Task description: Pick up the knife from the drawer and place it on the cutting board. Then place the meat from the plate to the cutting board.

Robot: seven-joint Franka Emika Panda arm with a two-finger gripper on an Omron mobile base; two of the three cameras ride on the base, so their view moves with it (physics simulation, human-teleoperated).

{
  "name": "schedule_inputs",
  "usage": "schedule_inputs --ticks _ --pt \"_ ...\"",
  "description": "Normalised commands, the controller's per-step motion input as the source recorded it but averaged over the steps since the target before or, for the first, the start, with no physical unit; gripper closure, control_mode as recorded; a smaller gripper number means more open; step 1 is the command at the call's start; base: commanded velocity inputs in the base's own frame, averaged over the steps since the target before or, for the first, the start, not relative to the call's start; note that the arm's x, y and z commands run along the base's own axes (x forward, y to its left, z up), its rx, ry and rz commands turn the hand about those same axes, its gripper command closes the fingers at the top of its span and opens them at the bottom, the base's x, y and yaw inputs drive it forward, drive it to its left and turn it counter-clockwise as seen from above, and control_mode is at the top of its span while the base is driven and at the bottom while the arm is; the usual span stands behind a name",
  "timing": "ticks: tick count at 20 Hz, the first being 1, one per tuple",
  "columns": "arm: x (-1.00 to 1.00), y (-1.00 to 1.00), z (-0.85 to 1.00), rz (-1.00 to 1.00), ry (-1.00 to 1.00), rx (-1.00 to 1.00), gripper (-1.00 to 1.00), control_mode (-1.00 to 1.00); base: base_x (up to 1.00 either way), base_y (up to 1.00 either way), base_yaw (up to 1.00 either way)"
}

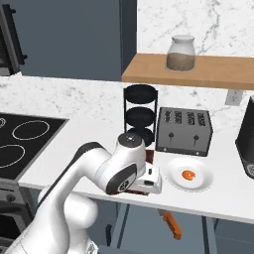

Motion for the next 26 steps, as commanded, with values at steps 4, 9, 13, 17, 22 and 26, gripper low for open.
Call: schedule_inputs --ticks 4,9,13,17,22,26 --pt "-0.15 -0.39 -0.27 -0.08 0.00 0.00 -1.00 -1.00 0.00 0.00 0.00" --pt "-0.01 -0.33 -0.15 -0.14 0.00 0.00 -1.00 -1.00 0.00 0.00 0.00" --pt "0.00 -0.35 -0.21 -0.01 0.03 0.00 -1.00 -1.00 0.00 0.00 0.00" --pt "0.00 -0.36 -0.35 0.05 0.04 -0.01 -1.00 -1.00 0.00 0.00 0.00" --pt "0.00 -0.35 -0.39 0.08 0.02 0.00 -1.00 -1.00 0.00 0.00 0.00" --pt "0.03 -0.32 -0.40 0.06 0.03 0.00 -1.00 -1.00 0.00 0.00 0.00"
